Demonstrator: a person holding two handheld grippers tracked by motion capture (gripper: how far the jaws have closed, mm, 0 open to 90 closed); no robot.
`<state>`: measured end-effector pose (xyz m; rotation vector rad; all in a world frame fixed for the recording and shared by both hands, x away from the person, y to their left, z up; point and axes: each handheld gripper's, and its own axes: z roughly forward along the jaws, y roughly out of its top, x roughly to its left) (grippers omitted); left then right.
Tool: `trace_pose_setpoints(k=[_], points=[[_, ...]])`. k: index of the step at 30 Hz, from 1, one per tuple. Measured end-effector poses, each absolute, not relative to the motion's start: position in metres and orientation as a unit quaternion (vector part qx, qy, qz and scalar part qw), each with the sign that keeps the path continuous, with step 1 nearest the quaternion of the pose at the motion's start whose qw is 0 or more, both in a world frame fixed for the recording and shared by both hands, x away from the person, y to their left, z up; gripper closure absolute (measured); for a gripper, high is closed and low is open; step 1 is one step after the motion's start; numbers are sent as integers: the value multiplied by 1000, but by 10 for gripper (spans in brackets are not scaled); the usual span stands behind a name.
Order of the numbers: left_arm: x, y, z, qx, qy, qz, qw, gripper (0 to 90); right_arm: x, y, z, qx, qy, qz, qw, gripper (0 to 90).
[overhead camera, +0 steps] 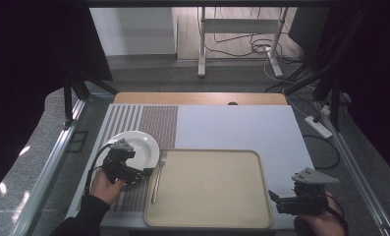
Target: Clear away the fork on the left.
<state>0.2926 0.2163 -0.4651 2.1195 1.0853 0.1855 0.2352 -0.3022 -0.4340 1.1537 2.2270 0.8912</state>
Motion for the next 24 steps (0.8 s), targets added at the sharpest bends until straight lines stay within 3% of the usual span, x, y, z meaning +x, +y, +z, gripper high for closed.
trace_pose_setpoints(k=[24], points=[[268,239,-466,810,441,62,380,0,235,-302,-434,420,813,325,237,0]])
